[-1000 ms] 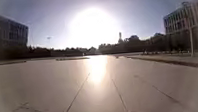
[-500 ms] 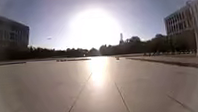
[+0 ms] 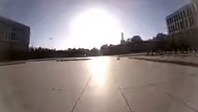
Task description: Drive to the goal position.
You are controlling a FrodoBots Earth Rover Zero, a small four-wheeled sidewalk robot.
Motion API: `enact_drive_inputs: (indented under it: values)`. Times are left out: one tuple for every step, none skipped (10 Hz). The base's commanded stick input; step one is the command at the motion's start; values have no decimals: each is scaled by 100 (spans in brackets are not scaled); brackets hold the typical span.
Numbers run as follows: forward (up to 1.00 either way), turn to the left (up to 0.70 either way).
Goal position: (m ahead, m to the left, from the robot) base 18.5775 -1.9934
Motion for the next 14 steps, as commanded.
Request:
enact_drive_inputs:
  values:
    - [70, 0]
    - [70, 0]
    - [70, 0]
    - [70, 0]
    - [70, 0]
    - [70, 0]
    - [70, 0]
    - [70, 0]
    - [70, 0]
    - [70, 0]
    - [70, 0]
    - [70, 0]
    - [70, 0]
    - [70, 0]
